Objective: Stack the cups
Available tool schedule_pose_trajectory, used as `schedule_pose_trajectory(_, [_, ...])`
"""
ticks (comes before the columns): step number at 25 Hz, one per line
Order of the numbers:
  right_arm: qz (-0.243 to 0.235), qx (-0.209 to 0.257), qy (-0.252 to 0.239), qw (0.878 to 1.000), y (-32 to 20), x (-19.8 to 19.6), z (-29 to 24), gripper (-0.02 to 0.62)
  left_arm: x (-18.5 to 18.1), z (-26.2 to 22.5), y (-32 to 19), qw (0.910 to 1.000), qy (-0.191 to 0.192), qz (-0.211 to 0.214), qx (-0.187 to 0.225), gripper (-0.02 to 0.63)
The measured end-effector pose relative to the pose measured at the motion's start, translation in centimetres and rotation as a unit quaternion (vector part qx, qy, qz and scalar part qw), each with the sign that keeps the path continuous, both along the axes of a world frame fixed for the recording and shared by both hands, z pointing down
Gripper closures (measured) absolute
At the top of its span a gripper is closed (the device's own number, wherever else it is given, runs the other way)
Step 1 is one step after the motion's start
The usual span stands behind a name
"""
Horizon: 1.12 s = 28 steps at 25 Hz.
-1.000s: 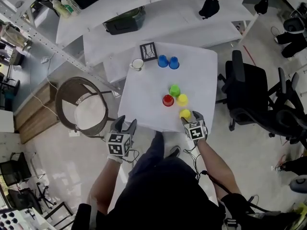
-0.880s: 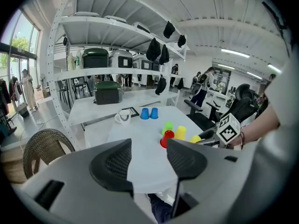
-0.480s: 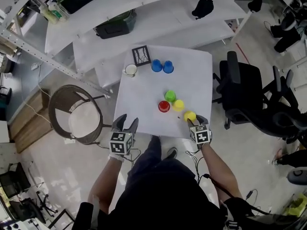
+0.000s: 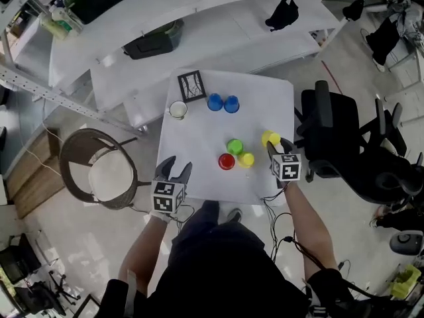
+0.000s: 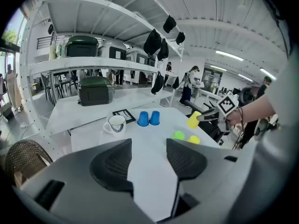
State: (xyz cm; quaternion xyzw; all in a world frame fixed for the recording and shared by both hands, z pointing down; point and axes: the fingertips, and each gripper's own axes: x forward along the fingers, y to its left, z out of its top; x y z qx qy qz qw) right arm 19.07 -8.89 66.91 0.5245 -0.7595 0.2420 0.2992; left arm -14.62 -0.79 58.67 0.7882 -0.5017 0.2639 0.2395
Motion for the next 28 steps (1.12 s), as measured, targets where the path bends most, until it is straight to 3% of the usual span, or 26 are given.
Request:
schedule_pose_trajectory(12, [-0.020, -0.009, 0.005, 1.000, -13.3, -5.7, 3.3, 0.389, -4.1, 3.9, -5.4, 0.9985, -0.014, 0.022, -0.049, 0.376])
schedule_pose_trajectory(28, [-0.038, -0.025, 0.023, 0.999, -16.8, -8.7, 7.4, 0.387, -6.8, 5.8, -7.0, 0.9974, -0.005, 0.023, -0.069, 0.377])
